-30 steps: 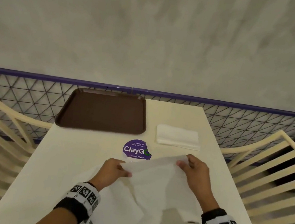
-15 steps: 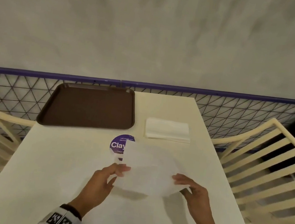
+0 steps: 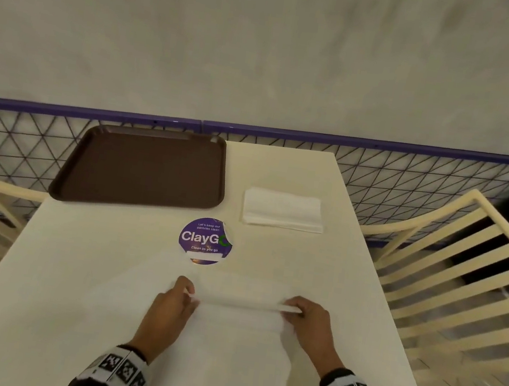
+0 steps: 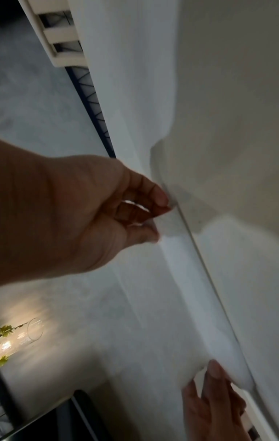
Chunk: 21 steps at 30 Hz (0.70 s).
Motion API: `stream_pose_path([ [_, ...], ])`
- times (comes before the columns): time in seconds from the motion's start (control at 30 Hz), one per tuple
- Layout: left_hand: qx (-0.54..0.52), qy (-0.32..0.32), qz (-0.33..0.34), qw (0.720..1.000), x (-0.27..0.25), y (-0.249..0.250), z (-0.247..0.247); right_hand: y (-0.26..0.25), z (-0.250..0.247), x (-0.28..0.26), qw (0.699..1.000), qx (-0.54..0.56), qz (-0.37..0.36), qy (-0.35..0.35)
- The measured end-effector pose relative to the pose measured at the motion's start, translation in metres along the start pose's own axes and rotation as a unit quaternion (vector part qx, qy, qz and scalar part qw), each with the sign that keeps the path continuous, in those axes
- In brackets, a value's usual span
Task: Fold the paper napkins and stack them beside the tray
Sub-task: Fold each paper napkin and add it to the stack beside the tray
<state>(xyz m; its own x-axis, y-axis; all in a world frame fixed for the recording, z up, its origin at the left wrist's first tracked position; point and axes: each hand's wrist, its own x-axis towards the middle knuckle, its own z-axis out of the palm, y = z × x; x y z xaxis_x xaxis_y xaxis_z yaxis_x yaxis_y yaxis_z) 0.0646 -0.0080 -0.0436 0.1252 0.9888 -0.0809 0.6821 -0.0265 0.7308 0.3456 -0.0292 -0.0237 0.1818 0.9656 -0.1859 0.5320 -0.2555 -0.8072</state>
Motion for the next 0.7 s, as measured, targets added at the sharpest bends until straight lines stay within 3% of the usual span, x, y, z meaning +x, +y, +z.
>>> stream_pose_path([
  [0.1,0.042,0.05,-0.028,0.997,0.007,0.006,0.006,-0.008,0.003,0.011,0.997,-0.076,0.028,-0.011],
  [0.13,0.068,0.078,-0.014,0.994,0.007,0.007,0.009,-0.007,0.005,0.012,0.995,-0.094,0.028,-0.014],
  [0.2,0.131,0.111,0.077,0.982,0.002,0.014,0.016,-0.004,0.006,0.014,0.994,-0.108,0.027,-0.016],
  [0.3,0.237,0.021,0.241,0.941,-0.014,0.019,0.039,-0.001,0.007,0.015,0.993,-0.116,0.035,-0.012],
  [0.37,0.292,-0.052,0.261,0.919,-0.022,0.012,0.056,-0.002,0.008,0.014,0.994,-0.104,0.044,-0.003],
  [0.43,0.315,-0.086,0.249,0.912,-0.024,0.002,0.067,-0.003,0.008,0.011,0.995,-0.085,0.042,0.004],
  [0.5,0.321,-0.088,0.247,0.91,-0.026,-0.007,0.073,-0.002,0.01,0.004,0.991,-0.131,-0.003,0.04],
  [0.57,0.315,-0.081,0.247,0.913,-0.025,-0.01,0.075,-0.002,0.02,-0.009,0.968,-0.209,-0.101,0.095],
  [0.6,0.314,-0.078,0.247,0.913,-0.024,-0.009,0.075,-0.006,0.029,-0.019,0.958,-0.225,-0.152,0.088],
  [0.7,0.324,-0.074,0.243,0.911,-0.02,-0.007,0.074,-0.008,0.063,-0.041,0.927,-0.289,-0.229,-0.07],
])
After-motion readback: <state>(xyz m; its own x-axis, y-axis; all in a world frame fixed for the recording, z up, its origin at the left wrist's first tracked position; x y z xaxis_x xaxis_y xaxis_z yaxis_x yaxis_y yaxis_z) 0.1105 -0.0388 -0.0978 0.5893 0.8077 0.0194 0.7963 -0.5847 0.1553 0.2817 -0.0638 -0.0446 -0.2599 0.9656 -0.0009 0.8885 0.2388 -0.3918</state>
